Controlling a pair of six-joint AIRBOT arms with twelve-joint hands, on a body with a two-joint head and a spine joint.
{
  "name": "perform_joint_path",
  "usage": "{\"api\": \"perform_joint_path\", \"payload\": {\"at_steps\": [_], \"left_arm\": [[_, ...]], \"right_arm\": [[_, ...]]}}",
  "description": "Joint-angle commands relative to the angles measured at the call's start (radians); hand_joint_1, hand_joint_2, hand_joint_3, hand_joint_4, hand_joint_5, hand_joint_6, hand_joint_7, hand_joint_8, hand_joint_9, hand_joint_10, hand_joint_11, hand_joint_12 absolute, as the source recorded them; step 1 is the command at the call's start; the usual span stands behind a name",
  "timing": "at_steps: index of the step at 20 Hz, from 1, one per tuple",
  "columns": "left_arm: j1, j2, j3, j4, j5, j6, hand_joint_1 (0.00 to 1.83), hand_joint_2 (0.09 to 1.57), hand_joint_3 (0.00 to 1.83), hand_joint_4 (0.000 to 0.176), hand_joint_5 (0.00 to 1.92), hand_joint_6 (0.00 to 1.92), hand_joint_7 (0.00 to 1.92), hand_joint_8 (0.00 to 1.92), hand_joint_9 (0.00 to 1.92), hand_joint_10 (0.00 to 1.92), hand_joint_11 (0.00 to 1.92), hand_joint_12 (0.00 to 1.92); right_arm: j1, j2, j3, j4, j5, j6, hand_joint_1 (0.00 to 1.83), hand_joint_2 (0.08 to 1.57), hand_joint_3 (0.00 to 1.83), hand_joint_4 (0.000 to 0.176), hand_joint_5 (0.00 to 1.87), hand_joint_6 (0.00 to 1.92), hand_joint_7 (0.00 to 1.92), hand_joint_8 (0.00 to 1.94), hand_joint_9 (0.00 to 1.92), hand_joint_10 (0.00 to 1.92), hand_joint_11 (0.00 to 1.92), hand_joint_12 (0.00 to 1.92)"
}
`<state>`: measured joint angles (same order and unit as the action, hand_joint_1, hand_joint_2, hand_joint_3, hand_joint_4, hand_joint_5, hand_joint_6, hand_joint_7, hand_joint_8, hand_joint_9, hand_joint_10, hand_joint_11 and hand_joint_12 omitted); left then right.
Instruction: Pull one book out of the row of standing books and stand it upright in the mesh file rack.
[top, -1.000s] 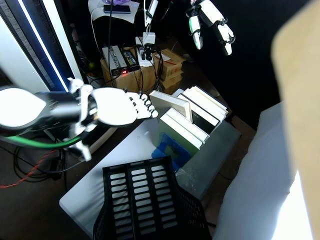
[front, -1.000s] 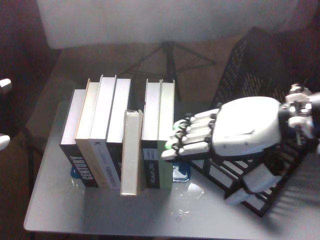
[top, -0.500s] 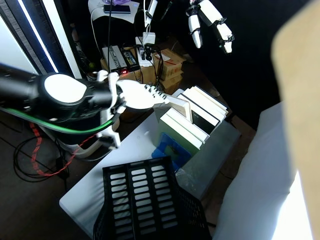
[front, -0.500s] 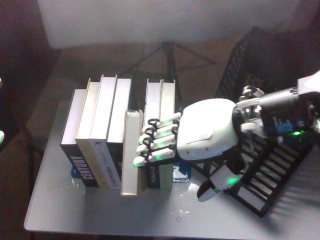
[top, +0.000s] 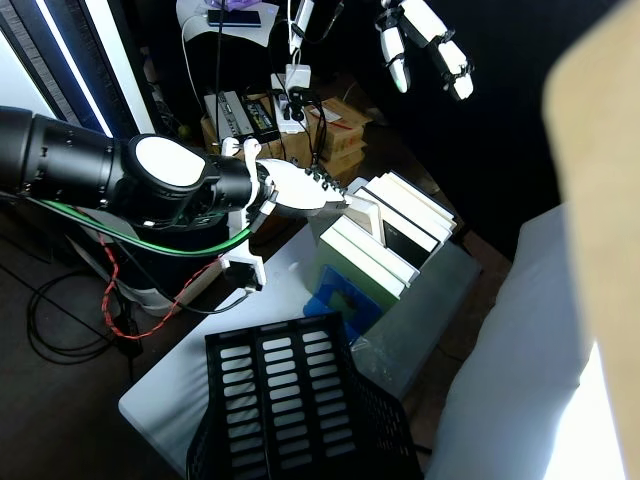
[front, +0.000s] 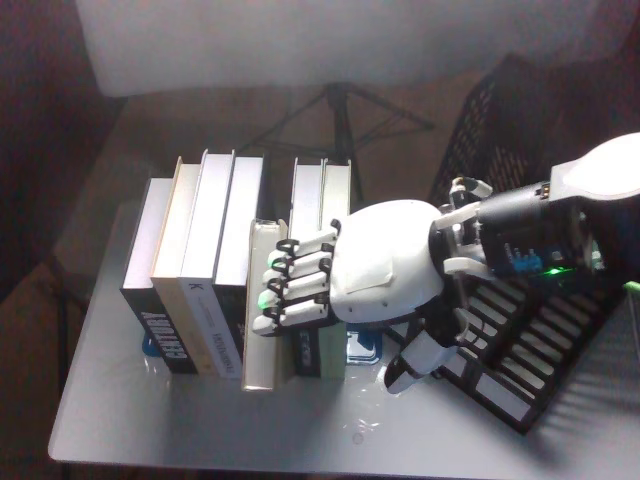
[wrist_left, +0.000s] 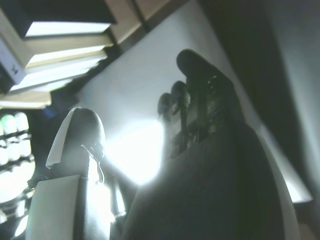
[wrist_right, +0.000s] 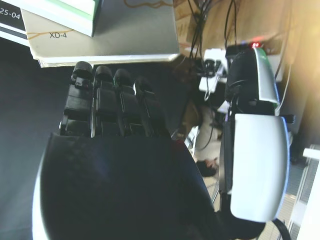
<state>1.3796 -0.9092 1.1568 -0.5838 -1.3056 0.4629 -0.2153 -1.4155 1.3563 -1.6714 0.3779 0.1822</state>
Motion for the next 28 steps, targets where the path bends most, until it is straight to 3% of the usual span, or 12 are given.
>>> {"api": "perform_joint_path", "payload": {"at_steps": [1, 4, 6, 8, 10, 12, 15, 16, 18, 20, 23, 28], "left_arm": [[-0.001, 0.008, 0.0, -0.023, -0.132, -0.005, 0.78, 1.34, 0.0, 0.0, 0.17, 0.0, 0.18, 0.0, 0.0, 0.44, 0.0, 1.68], [-0.001, 0.007, -0.001, -0.027, -0.134, -0.006, 0.8, 1.34, 0.0, 0.0, 0.16, 0.0, 0.16, 0.0, 0.0, 0.36, 0.0, 1.57], [0.0, 0.008, -0.003, -0.027, -0.134, -0.006, 0.87, 1.32, 0.0, 0.0, 0.17, 0.0, 0.16, 0.0, 0.0, 0.34, 0.0, 1.5], [0.001, 0.007, -0.003, -0.03, -0.137, -0.006, 0.87, 1.31, 0.0, 0.004, 0.18, 0.0, 0.19, 0.0, 0.04, 0.42, 0.0, 1.58], [0.001, 0.004, -0.003, -0.033, -0.138, -0.007, 0.91, 1.32, 0.0, 0.0, 0.17, 0.0, 0.22, 0.0, 0.1, 0.62, 0.0, 1.67], [0.001, 0.001, -0.001, -0.032, -0.137, -0.008, 0.92, 1.33, 0.0, 0.0, 0.17, 0.0, 0.21, 0.0, 0.11, 0.63, 0.0, 1.66], [0.002, 0.001, -0.001, -0.034, -0.139, -0.009, 0.94, 1.32, 0.0, 0.0, 0.2, 0.0, 0.23, 0.0, 0.04, 0.5, 0.0, 1.41], [0.002, 0.0, -0.001, -0.034, -0.139, -0.009, 0.9, 1.33, 0.0, 0.0, 0.18, 0.0, 0.19, 0.0, 0.02, 0.34, 0.0, 1.13], [0.003, -0.003, 0.0, -0.034, -0.139, -0.009, 0.93, 1.32, 0.0, 0.0, 0.19, 0.0, 0.2, 0.0, 0.06, 0.24, 0.0, 1.18], [0.004, -0.004, 0.0, -0.035, -0.14, -0.01, 0.94, 1.31, 0.0, 0.0, 0.2, 0.0, 0.2, 0.0, 0.12, 0.27, 0.0, 1.4], [0.008, -0.007, 0.0, -0.041, -0.145, -0.014, 0.92, 1.31, 0.0, 0.0, 0.21, 0.0, 0.19, 0.0, 0.11, 0.27, 0.0, 1.4], [0.009, -0.01, 0.001, -0.041, -0.146, -0.016, 0.86, 1.32, 0.0, 0.0, 0.18, 0.0, 0.15, 0.0, 0.05, 0.13, 0.0, 1.11]], "right_arm": [[0.011, 0.005, -0.004, 0.025, 0.008, -0.007, 0.76, 1.0, 0.0, 0.003, 0.0, 0.0, 0.0, 0.0, 0.0, 0.0, 0.0, 0.0], [0.011, -0.005, -0.006, 0.004, -0.004, -0.009, 0.73, 1.0, 0.0, 0.026, 0.0, 0.0, 0.0, 0.0, 0.0, 0.0, 0.0, 0.0], [0.007, -0.02, -0.01, -0.027, -0.023, -0.009, 0.76, 0.99, 0.0, 0.019, 0.0, 0.0, 0.0, 0.0, 0.0, 0.0, 0.0, 0.0], [0.003, -0.03, -0.011, -0.037, -0.031, -0.009, 0.8, 0.98, 0.0, 0.0, 0.0, 0.0, 0.0, 0.0, 0.0, 0.0, 0.0, 0.0], [-0.003, -0.037, -0.009, -0.037, -0.039, -0.009, 0.81, 0.91, 0.0, 0.0, 0.0, 0.0, 0.0, 0.0, 0.0, 0.0, 0.0, 0.0], [-0.008, -0.041, -0.006, -0.037, -0.047, -0.009, 0.81, 0.9, 0.0, 0.006, 0.0, 0.0, 0.0, 0.0, 0.0, 0.0, 0.0, 0.0], [-0.018, -0.05, 0.004, -0.044, -0.064, -0.009, 0.81, 0.91, 0.0, 0.002, 0.0, 0.0, 0.0, 0.0, 0.0, 0.0, 0.0, 0.0], [-0.019, -0.054, 0.006, -0.053, -0.071, -0.009, 0.85, 0.93, 0.0, 0.0, 0.04, 0.02, 0.0, 0.0, 0.0, 0.0, 0.0, 0.0], [-0.022, -0.062, 0.01, -0.058, -0.078, -0.009, 0.79, 0.94, 0.0, 0.0, 0.01, 0.0, 0.0, 0.0, 0.0, 0.0, 0.0, 0.0], [-0.022, -0.064, 0.008, -0.058, -0.077, -0.009, 0.74, 0.9, 0.0, 0.0, 0.0, 0.0, 0.0, 0.0, 0.0, 0.0, 0.0, 0.0], [-0.016, -0.072, 0.008, -0.043, -0.069, -0.009, 0.74, 0.9, 0.0, 0.0, 0.0, 0.0, 0.0, 0.0, 0.0, 0.0, 0.0, 0.0], [-0.015, -0.089, 0.007, -0.024, -0.056, -0.01, 0.8, 0.88, 0.0, 0.0, 0.0, 0.0, 0.0, 0.0, 0.0, 0.0, 0.0, 0.0]]}}
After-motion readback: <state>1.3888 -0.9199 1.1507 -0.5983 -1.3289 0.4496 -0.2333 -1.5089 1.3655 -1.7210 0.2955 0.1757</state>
